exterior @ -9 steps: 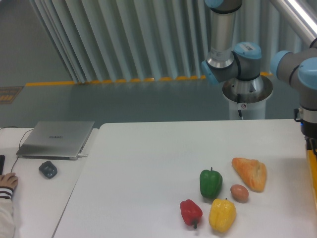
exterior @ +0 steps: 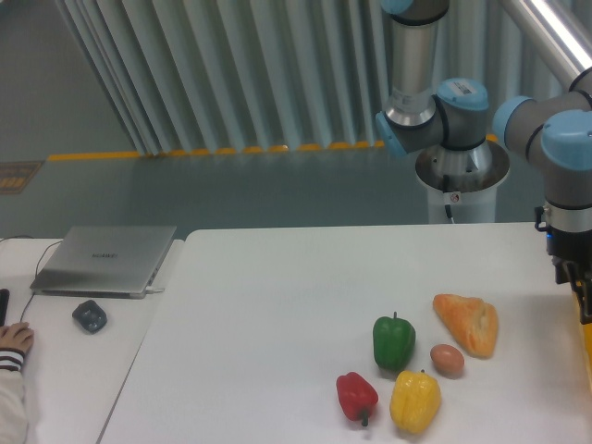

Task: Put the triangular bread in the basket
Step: 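Lower the open gripper from beside the basket toward the orange bread, then descend the gripper over the triangular bread and close on it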

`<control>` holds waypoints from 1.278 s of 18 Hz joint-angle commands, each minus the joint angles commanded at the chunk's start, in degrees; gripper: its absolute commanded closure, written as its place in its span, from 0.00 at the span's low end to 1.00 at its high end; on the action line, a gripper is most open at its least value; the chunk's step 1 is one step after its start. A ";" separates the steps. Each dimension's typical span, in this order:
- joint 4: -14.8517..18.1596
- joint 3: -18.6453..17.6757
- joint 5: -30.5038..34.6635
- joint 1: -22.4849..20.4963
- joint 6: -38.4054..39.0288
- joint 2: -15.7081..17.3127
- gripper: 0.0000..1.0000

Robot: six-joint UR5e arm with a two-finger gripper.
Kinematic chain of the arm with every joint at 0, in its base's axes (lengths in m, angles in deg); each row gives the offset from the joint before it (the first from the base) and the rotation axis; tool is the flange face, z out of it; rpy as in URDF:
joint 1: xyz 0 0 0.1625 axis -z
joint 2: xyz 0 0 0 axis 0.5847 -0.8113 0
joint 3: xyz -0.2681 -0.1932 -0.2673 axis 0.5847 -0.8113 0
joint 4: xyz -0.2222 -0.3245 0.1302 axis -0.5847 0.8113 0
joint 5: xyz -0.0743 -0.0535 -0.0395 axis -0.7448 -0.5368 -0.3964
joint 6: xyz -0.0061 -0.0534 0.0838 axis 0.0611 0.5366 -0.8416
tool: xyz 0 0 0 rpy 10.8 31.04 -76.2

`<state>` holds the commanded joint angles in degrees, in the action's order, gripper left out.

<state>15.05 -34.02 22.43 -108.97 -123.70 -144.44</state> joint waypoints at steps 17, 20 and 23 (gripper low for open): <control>1.38 -4.55 -1.37 6.76 28.80 -0.44 0.00; 1.41 -5.80 1.56 8.25 28.75 -1.57 0.00; 1.41 -5.89 3.93 10.71 28.83 -4.21 0.00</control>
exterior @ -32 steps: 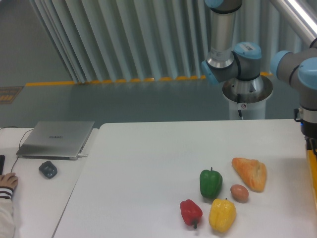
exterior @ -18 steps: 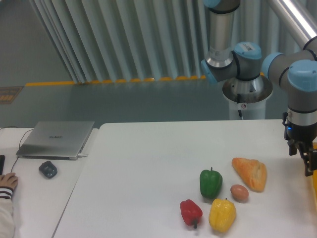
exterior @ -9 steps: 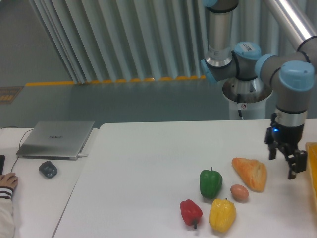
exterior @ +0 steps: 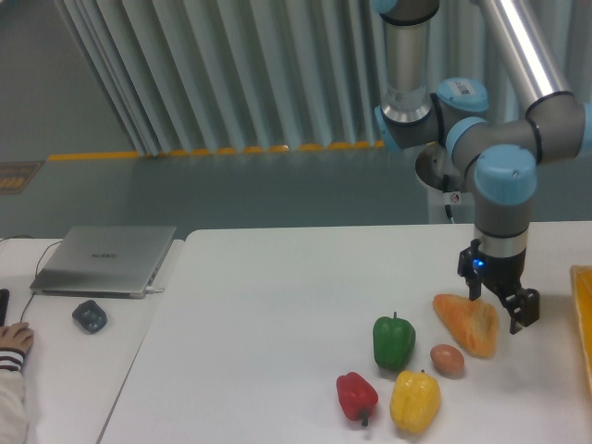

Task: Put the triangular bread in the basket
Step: 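Descend the gripper over the triangular bread and close on it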

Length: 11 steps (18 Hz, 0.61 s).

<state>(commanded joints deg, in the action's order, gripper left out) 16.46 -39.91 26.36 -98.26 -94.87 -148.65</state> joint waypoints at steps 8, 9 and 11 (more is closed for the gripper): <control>0.53 -0.70 0.27 1.59 -0.18 -0.62 0.00; 0.53 -0.70 0.27 1.59 -0.18 -0.71 0.02; 0.61 -0.70 0.36 1.59 -0.09 -0.80 0.36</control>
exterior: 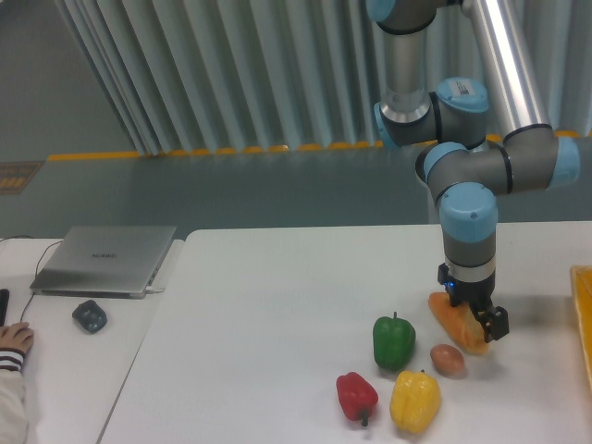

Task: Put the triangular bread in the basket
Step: 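Descend the gripper over the triangular bread and close on it, then lift the gripped bread up off the table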

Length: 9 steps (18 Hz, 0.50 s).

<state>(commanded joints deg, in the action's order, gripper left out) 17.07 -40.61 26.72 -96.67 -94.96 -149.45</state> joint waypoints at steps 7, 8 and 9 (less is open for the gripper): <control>9.91 5.78 0.09 -1.23 -3.69 0.52 1.00; 10.45 6.15 0.00 -1.32 -3.69 0.53 1.00; 10.46 6.33 0.00 -1.32 -3.69 0.53 1.00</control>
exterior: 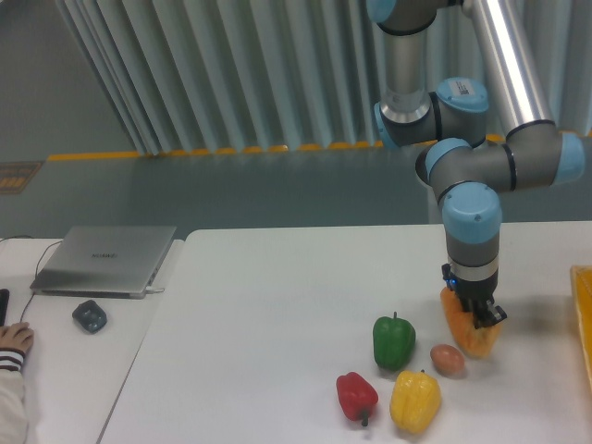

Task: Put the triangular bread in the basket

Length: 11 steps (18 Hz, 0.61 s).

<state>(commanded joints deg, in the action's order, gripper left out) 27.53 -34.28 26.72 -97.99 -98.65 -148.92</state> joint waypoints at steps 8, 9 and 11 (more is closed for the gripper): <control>4.39 5.27 -0.44 -2.19 -3.33 1.23 1.00; 4.74 6.15 -0.44 -2.63 -4.21 1.32 1.00; 4.57 7.55 -0.61 -3.86 -6.49 1.75 1.00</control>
<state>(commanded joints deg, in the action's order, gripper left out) 32.10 -26.73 26.10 -101.85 -105.14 -147.17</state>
